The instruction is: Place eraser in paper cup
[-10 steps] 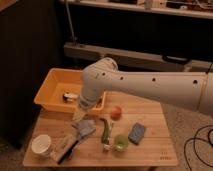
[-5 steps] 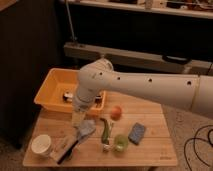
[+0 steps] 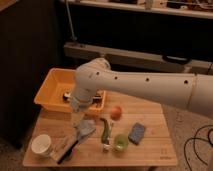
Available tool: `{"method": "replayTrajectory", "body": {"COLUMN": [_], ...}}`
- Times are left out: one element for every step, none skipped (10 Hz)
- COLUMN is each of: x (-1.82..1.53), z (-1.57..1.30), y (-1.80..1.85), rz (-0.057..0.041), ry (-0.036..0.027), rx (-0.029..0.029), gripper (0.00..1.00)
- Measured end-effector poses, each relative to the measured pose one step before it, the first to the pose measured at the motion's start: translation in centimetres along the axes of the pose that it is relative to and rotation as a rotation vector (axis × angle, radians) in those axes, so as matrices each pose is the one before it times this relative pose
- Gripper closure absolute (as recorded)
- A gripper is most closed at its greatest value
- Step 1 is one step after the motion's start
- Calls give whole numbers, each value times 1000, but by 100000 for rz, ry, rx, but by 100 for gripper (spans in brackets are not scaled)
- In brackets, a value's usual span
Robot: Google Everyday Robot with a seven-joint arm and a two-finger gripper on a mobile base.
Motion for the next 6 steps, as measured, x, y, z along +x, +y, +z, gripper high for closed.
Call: {"method": "replayTrajectory", "body": {"x": [-892,-758,-471,-437,-811,-225], "z": [167,-33,-200,-135,-164,-189], "y": [423,491,340,123,-30,-4], "rz": [-10564,-14766,-11491,-7637,-9729,-4509], "ry": [150,-3329,-4065,-2406,-2834,-1074], "rx": [-180,1746,3290,2429,3292,1949], "gripper": [35,35,35,35,35,35]}}
